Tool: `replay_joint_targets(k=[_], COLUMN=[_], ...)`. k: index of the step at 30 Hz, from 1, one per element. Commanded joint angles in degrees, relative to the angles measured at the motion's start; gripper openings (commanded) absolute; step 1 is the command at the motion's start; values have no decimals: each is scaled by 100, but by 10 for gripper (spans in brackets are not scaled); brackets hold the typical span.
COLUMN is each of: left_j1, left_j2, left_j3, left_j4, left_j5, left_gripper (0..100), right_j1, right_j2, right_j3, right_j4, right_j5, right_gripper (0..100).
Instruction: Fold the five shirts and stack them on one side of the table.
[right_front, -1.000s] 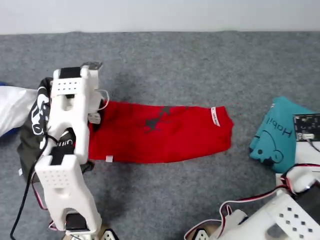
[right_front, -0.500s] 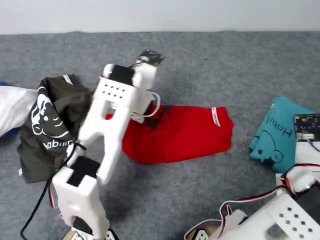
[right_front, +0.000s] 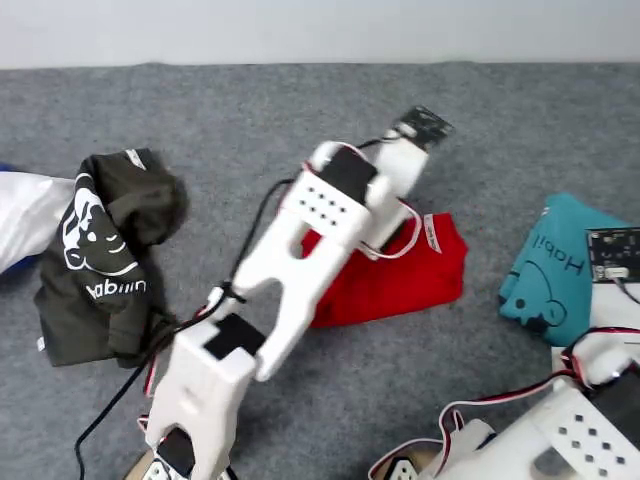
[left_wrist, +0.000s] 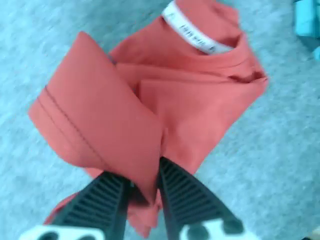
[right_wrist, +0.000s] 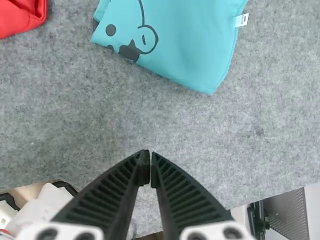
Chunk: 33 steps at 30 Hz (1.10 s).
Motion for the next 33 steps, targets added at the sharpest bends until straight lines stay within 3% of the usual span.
replay_joint_targets(k=[1, 8, 13, 15, 22, 33], left_j1=[237, 466, 598, 633, 448, -712], left_j2=[185, 686, 923, 958, 914, 334], left_j3=[-532, -1042, -1323, -1420, -1763, -971], left_j4=[114, 114, 114, 97, 132, 132], left_j5=[53, 53, 79, 158, 53, -202], left_gripper=[5, 13, 221, 250, 248, 103], right_j1=[57, 66, 66, 66, 66, 66], right_j2=[-92, -92, -92, -92, -92, -92], right_j3=[-35, 185, 580, 580, 580, 580], right_j4=[215, 224, 224, 224, 224, 224], right_j5=[53, 44, 35, 35, 35, 35], right_gripper=[9, 9, 9, 9, 9, 9])
